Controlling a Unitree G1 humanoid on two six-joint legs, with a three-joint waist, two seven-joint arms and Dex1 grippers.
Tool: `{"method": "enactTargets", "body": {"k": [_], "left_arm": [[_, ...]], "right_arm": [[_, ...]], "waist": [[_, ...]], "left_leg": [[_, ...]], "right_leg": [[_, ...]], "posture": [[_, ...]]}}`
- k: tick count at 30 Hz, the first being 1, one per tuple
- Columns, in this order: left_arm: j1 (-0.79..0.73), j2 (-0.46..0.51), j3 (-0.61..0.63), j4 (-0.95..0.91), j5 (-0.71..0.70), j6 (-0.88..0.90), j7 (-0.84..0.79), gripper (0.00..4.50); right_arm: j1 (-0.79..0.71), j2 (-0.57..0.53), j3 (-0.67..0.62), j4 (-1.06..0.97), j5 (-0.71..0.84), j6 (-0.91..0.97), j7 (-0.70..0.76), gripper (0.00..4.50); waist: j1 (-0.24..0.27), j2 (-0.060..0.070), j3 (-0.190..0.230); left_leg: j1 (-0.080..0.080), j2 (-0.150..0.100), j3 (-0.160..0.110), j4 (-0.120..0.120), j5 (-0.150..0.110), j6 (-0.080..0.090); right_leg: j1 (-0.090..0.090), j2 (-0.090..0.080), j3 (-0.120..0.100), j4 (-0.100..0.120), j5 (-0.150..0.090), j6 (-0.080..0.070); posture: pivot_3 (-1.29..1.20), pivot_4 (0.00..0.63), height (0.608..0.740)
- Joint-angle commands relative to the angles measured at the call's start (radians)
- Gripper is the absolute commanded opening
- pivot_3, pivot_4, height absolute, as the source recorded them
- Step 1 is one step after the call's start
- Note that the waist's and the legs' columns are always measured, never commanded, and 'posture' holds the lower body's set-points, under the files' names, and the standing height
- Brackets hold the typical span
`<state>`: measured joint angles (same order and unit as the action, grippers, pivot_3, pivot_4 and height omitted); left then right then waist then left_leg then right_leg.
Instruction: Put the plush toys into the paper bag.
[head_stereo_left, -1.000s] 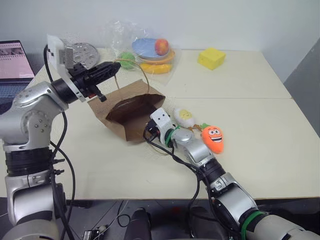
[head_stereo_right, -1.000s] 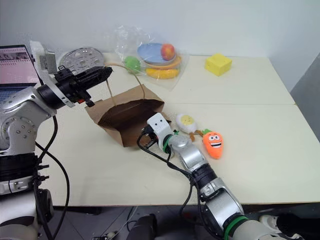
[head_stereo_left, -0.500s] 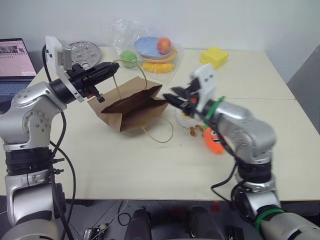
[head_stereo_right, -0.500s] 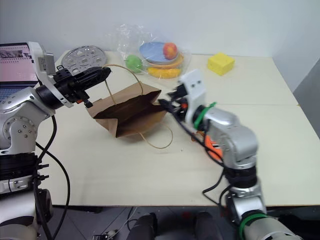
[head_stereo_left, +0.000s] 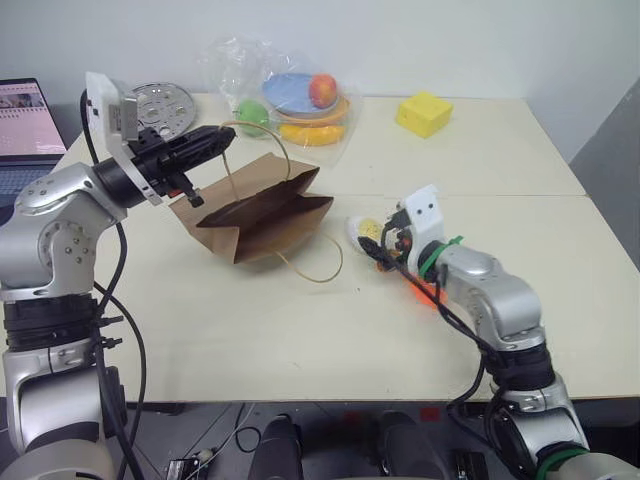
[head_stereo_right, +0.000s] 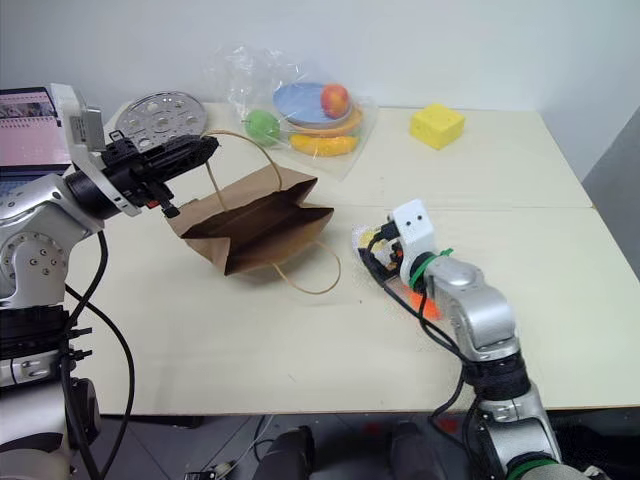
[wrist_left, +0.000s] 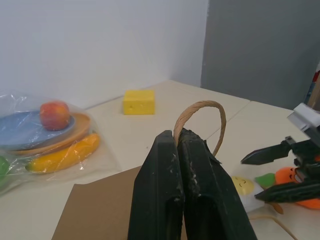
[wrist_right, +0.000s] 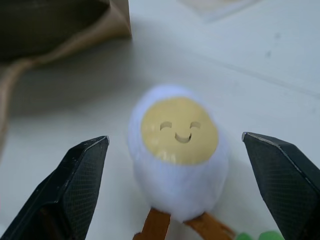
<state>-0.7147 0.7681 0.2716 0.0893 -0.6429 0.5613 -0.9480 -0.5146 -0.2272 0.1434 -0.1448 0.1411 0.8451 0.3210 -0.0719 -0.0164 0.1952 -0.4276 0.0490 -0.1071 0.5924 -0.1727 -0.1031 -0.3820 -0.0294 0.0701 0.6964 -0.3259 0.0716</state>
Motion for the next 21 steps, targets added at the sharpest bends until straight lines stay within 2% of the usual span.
{"method": "enactTargets", "body": {"k": [1,7,10,18,21], "left_arm": [[-0.004,0.018,0.021,-0.032,-0.008,-0.001,-0.002,0.00],[-0.005,0.024,0.025,-0.036,-0.010,0.005,-0.003,0.00],[-0.007,0.028,0.030,-0.041,-0.015,0.011,-0.002,0.00],[-0.014,0.023,0.033,-0.050,-0.024,0.024,0.009,0.00],[-0.015,0.023,0.029,-0.047,-0.021,0.021,0.011,0.00]], "right_arm": [[0.005,-0.019,0.001,0.017,-0.022,-0.063,0.004,4.48],[-0.005,0.009,-0.022,0.076,0.004,-0.088,0.013,4.48],[-0.007,0.015,-0.025,0.066,0.026,-0.103,0.041,3.92],[0.003,0.020,-0.024,0.058,0.030,-0.107,0.051,0.96],[0.006,0.015,-0.025,0.061,0.024,-0.115,0.048,0.10]], "waist": [[0.003,0.000,0.000],[0.008,0.000,0.000],[0.009,0.000,0.000],[0.012,0.000,0.000],[0.012,0.000,0.000]], "left_leg": [[0.000,0.000,0.000,0.000,0.000,0.000],[0.000,0.000,0.000,0.000,0.000,0.000],[0.000,0.000,0.000,0.000,0.000,0.000],[0.000,0.000,-0.001,0.000,0.000,0.000],[0.000,0.000,-0.001,0.000,0.000,0.000]], "right_leg": [[0.000,0.000,0.000,0.000,0.000,0.000],[0.000,0.000,0.000,0.000,0.000,0.000],[0.000,0.000,0.000,0.000,0.000,0.000],[0.000,0.000,0.000,0.000,0.000,0.000],[0.000,0.000,-0.001,0.000,0.000,0.000]], "posture": [[0.00,0.150,0.740],[0.00,0.150,0.740],[0.00,0.150,0.740],[0.00,0.150,0.740],[0.00,0.150,0.740]]}}
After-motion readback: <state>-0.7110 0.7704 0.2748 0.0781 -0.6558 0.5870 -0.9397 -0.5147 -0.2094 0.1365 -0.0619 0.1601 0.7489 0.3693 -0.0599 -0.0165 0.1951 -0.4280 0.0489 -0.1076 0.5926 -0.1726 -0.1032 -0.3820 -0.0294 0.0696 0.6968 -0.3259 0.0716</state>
